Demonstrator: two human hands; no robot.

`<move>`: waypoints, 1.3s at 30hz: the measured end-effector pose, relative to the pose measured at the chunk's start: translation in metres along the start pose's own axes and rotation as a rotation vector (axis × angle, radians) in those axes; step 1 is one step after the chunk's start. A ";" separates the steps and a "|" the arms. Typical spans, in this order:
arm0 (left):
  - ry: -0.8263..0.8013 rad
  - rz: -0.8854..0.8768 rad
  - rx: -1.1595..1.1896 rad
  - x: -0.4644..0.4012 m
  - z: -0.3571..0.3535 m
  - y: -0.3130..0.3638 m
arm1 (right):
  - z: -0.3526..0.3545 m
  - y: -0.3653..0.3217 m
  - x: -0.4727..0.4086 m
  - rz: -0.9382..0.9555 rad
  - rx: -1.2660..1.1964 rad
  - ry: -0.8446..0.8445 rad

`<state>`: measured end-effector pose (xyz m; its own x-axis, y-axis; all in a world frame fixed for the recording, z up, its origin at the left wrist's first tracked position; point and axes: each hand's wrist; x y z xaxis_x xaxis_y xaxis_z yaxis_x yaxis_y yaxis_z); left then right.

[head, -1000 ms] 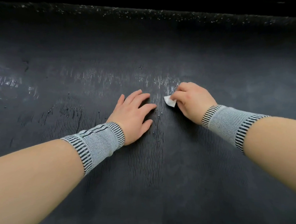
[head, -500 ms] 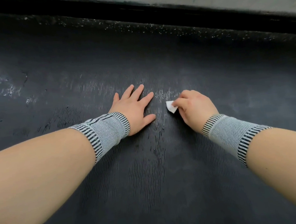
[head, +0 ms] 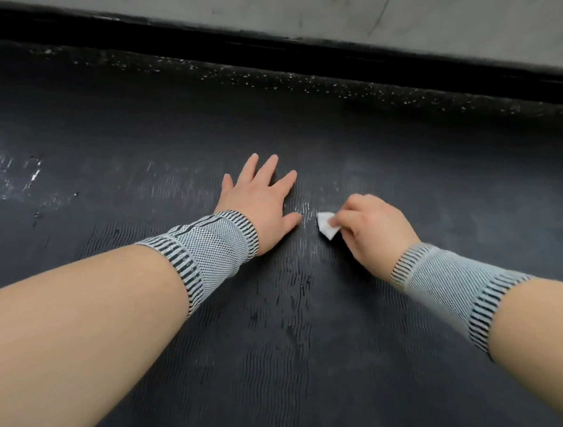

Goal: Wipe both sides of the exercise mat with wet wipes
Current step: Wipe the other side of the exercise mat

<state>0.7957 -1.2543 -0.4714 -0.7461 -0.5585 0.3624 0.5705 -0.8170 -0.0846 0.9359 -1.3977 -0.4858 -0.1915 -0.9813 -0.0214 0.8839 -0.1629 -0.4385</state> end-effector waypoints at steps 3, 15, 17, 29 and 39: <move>-0.044 0.049 0.001 -0.013 -0.001 0.000 | 0.002 0.007 -0.004 0.063 -0.005 -0.029; -0.066 0.051 -0.009 -0.020 -0.007 0.001 | 0.021 0.055 -0.112 -0.101 0.130 0.075; -0.072 0.041 -0.029 -0.021 -0.008 0.001 | 0.023 0.061 -0.126 -0.125 0.137 0.079; -0.099 0.024 -0.065 -0.022 -0.011 0.000 | 0.047 0.076 -0.200 -0.315 0.170 0.070; -0.104 0.023 -0.080 -0.024 -0.012 -0.001 | 0.034 0.076 -0.187 -0.329 0.066 0.062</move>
<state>0.8085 -1.2421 -0.4914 -0.6909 -0.5628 0.4537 0.5546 -0.8153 -0.1667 1.0535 -1.2302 -0.4849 -0.4951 -0.8671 0.0557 0.7957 -0.4782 -0.3716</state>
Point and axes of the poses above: each hand's wrist, its own x-axis away from the middle knuckle, its own z-axis out of the back of the hand, y = z × x, and after that the axes turned 14 degrees about -x, right-handed
